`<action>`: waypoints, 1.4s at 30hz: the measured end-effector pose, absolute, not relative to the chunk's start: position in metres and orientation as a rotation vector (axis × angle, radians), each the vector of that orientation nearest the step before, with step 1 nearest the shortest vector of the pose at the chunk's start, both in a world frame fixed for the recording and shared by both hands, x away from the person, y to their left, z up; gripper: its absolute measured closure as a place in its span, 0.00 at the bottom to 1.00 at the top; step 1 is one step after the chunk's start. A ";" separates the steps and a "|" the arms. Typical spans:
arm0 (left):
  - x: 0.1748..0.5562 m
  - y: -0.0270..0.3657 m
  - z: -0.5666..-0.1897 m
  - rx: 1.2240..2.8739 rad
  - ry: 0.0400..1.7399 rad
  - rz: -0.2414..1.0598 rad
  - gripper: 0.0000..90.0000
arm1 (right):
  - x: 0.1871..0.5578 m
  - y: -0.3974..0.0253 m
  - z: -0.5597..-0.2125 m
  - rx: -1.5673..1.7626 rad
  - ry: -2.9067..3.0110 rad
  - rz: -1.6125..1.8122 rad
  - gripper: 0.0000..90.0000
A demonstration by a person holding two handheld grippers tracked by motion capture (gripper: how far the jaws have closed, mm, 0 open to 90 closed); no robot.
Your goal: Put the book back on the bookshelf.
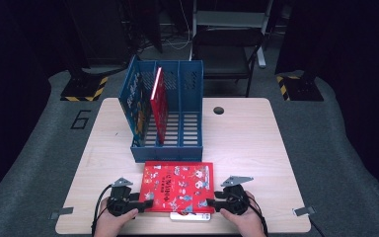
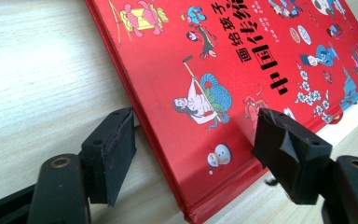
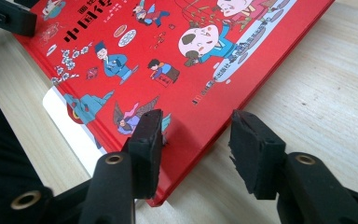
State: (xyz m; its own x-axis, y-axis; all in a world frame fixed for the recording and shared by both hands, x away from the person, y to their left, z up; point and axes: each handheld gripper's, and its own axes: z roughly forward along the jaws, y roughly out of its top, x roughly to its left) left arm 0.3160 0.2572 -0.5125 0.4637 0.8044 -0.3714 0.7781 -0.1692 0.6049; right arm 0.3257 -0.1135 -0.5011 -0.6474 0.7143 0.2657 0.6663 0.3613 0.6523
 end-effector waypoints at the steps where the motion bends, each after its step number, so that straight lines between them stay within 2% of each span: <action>1: 0.316 0.257 -0.512 1.966 1.302 0.031 0.33 | 0.325 -0.114 -0.501 1.302 2.534 1.169 0.62; 12: 0.316 0.246 -0.513 1.982 1.257 0.028 0.33 | 0.324 -0.123 -0.494 1.256 2.528 1.090 0.72; 25: 0.316 0.242 -0.513 1.994 1.239 0.033 0.33 | 0.339 -0.136 -0.495 1.358 2.395 1.068 0.68; 37: 0.314 0.243 -0.508 1.987 1.229 0.023 0.36 | 0.339 -0.133 -0.495 1.372 2.424 1.056 0.76; 42: 0.313 0.244 -0.508 1.973 1.234 0.029 0.35 | 0.339 -0.131 -0.494 1.355 2.437 1.049 0.84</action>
State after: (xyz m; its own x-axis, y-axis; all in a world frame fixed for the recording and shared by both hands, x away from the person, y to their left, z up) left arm 0.3134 0.2436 -0.5083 0.5256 0.7671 -0.3679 0.7491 -0.2122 0.6276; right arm 0.3391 -0.1310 -0.4942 -0.5759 0.7961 0.1859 0.6822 0.3427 0.6459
